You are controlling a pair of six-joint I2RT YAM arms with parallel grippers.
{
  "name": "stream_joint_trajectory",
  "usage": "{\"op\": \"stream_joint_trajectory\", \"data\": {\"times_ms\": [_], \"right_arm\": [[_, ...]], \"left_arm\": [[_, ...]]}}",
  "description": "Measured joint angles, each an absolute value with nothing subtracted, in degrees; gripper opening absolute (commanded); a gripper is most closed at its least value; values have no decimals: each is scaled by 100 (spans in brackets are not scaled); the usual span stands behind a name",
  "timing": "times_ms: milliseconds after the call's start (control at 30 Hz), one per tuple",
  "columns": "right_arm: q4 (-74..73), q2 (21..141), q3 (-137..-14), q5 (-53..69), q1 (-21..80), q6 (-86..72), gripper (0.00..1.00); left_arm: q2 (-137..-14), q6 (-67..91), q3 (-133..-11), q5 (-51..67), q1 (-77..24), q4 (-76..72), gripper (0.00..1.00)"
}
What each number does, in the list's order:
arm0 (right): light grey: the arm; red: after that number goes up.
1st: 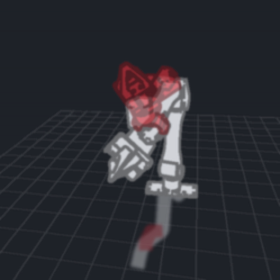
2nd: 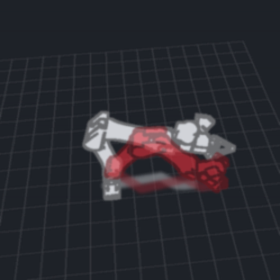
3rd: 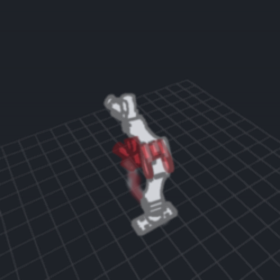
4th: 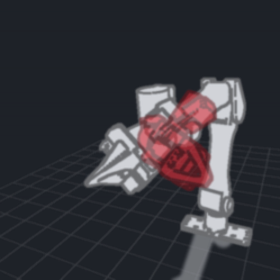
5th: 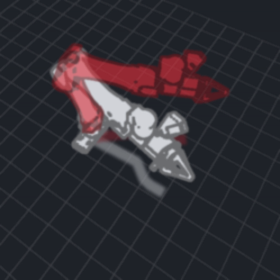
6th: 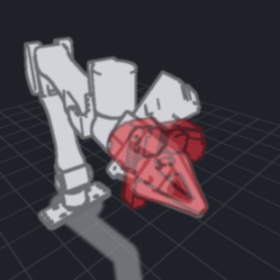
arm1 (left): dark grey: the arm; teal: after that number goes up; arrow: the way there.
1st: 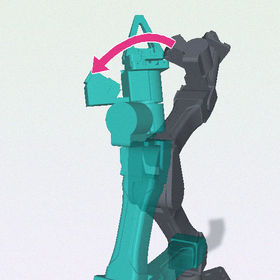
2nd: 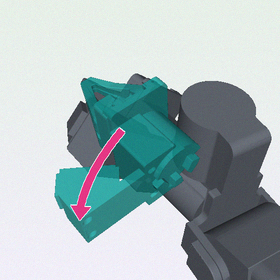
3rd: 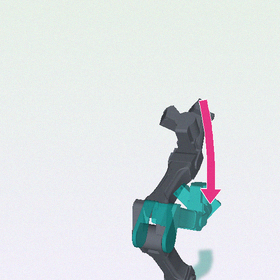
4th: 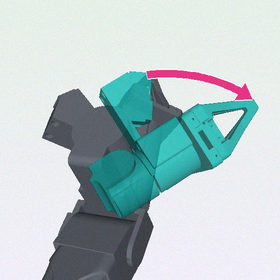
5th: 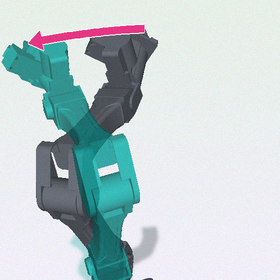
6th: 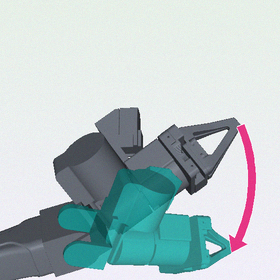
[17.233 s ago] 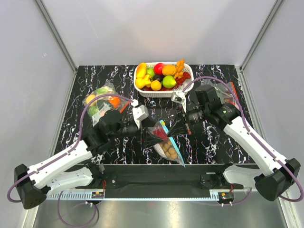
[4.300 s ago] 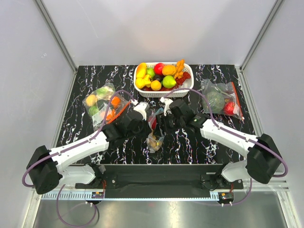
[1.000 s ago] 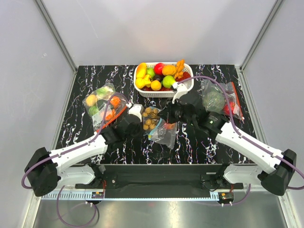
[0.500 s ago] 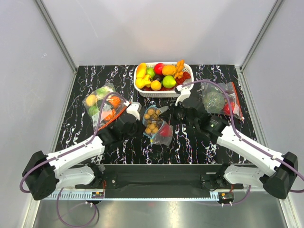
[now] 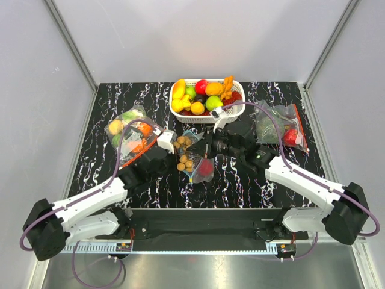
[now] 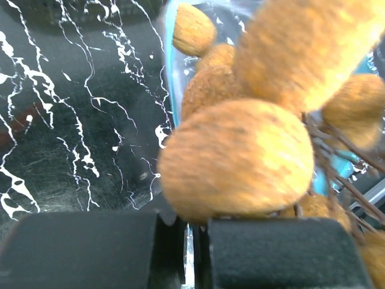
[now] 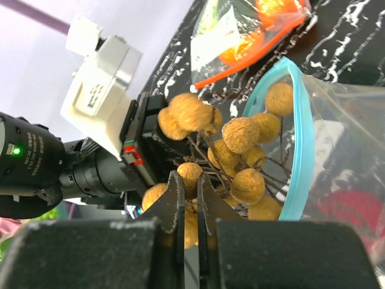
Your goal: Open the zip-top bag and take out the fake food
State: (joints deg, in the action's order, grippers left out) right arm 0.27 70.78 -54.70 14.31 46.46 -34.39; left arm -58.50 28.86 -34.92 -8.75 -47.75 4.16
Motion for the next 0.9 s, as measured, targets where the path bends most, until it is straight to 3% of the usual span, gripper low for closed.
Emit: {"op": "stream_joint_trajectory", "data": {"times_ms": [500, 900], "right_arm": [[860, 6510, -5212, 1745, 4405, -3839, 0], [2429, 6034, -4469, 1752, 4158, -4737, 0]], "left_arm": [[-5636, 2873, -3103, -878, -4412, 329, 0], [-5817, 2873, -3100, -786, -4390, 327, 0]]}}
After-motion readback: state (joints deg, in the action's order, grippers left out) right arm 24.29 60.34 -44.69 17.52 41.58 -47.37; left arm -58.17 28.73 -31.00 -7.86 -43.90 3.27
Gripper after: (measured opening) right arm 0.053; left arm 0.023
